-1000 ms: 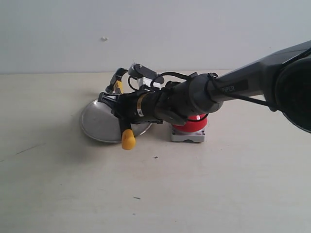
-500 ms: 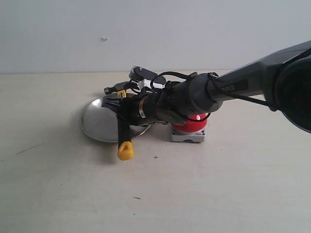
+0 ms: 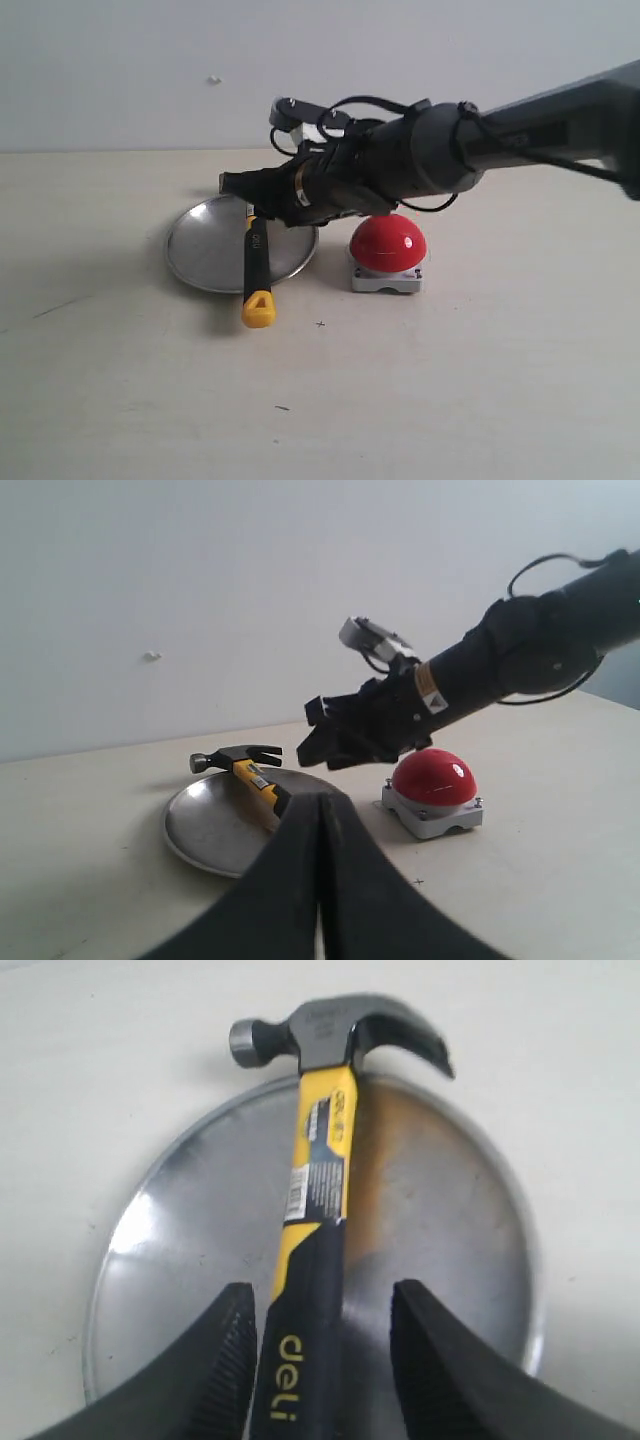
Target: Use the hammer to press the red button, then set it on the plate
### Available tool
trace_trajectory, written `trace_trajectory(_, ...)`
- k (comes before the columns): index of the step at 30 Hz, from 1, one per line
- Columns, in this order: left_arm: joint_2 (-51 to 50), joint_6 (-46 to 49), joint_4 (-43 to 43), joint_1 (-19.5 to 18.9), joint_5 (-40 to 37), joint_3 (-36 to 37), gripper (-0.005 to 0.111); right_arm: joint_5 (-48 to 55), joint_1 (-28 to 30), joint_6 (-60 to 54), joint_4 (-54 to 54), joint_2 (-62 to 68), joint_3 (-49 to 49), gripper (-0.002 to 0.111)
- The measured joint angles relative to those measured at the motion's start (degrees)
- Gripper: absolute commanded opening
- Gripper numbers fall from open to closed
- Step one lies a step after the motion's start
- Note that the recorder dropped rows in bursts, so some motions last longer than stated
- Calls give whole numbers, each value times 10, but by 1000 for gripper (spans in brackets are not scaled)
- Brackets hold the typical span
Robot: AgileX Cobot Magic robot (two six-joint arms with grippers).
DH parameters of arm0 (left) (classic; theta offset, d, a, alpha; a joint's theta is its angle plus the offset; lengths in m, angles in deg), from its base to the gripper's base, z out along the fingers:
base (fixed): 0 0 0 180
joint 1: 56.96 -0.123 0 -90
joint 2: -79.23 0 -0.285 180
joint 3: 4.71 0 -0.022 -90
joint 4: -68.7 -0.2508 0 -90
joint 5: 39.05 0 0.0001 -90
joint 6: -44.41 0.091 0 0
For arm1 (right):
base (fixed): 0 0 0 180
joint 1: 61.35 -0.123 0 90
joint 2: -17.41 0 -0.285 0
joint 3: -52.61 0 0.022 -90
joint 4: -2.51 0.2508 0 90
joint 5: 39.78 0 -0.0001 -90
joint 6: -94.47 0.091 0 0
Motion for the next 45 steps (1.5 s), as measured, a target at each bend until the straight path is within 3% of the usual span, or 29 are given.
trace_trajectory(5,0,0,0,0,0,0,0,107,-18,-113,0,-78,0,33)
trace_trajectory(11,0,0,0,0,0,0,0,104,-91,-189,-13,-186,84,0)
trace_trajectory(20,0,0,0,0,0,0,0,-64,-161,-175,-30,-399,315,0)
trace_trajectory(28,0,0,0,0,0,0,0,-67,-169,-168,-32,-590,484,0)
trace_trajectory(41,0,0,0,0,0,0,0,-15,-169,-164,-32,-680,522,0)
trace_trajectory(45,0,0,0,0,-1,0,0,-16,-70,-164,-32,-775,560,0)
